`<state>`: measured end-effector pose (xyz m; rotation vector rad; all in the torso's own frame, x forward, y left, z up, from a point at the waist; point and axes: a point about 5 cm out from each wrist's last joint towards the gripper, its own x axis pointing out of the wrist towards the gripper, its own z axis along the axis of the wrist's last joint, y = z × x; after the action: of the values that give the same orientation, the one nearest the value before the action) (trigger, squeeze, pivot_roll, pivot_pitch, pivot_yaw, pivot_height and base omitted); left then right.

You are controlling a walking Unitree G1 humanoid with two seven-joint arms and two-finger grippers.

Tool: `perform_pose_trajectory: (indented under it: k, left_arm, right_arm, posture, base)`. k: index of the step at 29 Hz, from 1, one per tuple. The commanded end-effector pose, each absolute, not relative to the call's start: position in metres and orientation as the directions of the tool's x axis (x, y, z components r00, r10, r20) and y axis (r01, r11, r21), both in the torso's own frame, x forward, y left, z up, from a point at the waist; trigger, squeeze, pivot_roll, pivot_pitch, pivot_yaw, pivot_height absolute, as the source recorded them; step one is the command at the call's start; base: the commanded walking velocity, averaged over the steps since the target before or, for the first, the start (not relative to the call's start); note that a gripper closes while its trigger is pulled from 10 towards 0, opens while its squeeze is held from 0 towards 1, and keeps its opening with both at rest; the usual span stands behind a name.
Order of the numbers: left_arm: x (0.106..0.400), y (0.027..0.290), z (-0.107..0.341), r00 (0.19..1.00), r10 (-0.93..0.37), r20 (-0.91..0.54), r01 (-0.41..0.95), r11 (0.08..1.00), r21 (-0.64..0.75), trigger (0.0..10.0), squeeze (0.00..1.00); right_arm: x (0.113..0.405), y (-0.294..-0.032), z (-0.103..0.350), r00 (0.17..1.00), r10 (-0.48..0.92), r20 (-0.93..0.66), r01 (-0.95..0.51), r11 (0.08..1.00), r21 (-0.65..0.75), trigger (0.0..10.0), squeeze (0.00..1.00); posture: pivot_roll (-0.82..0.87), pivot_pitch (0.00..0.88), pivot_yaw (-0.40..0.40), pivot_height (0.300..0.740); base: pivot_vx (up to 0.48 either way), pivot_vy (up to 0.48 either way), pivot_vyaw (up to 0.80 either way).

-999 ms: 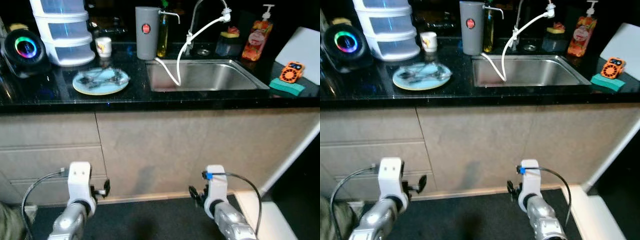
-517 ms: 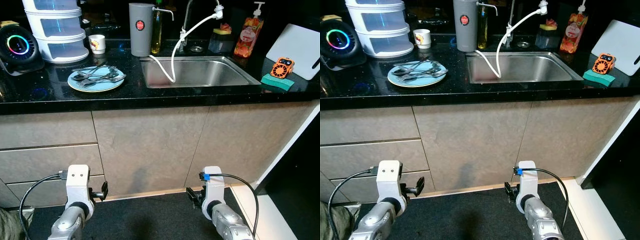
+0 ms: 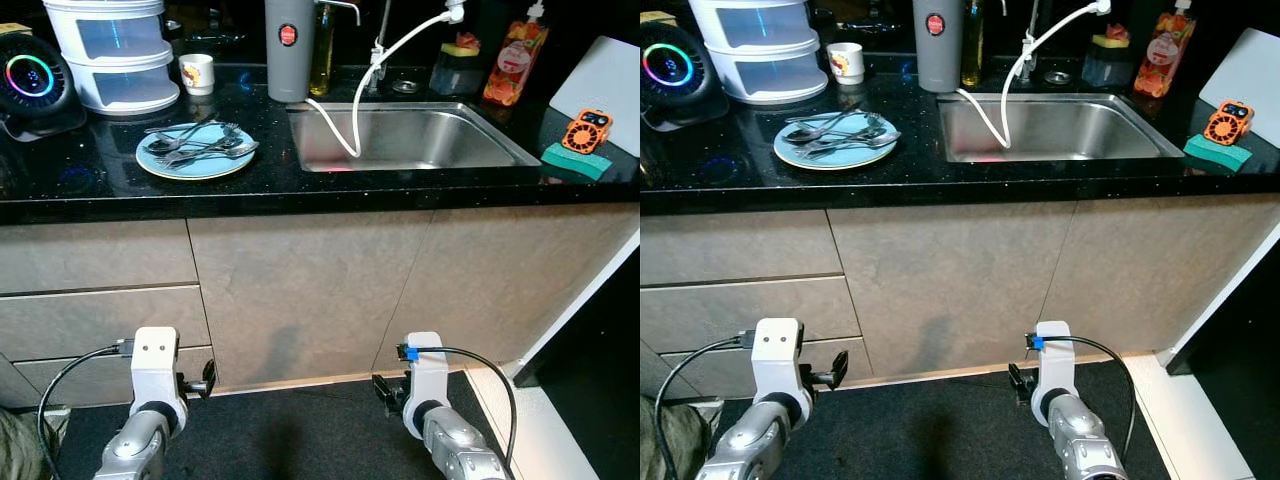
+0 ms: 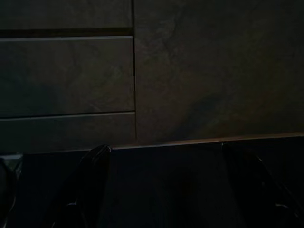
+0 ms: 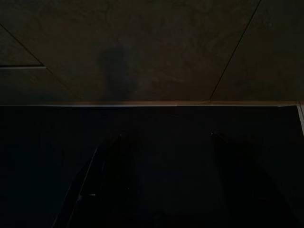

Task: Kitchen organization

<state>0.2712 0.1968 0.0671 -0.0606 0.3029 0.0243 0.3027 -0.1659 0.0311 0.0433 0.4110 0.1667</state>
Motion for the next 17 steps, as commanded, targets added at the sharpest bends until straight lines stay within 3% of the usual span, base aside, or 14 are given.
perform_pose_trajectory:
  k: [1,17]
  left_arm:
    - [0.2694,0.1956,0.066,0.951,0.013,-0.307,-0.034,0.998,-0.062,10.0,0.0]
    - [0.2693,0.1936,0.0653,0.949,-0.005,-0.316,-0.009,0.999,-0.042,10.0,0.0]
  right_arm:
    - [0.3022,-0.1659,0.031,0.9,0.17,-0.4,-0.152,0.985,0.077,10.0,0.0]
    - [0.3027,-0.1647,0.0312,0.902,0.169,-0.396,-0.15,0.985,0.08,10.0,0.0]
  posture:
    - [-0.02,0.106,-0.028,0.74]
    - [-0.02,0.105,-0.026,0.74]
  base:
    - [0.0,0.0,0.0]
    - [0.0,0.0,0.0]
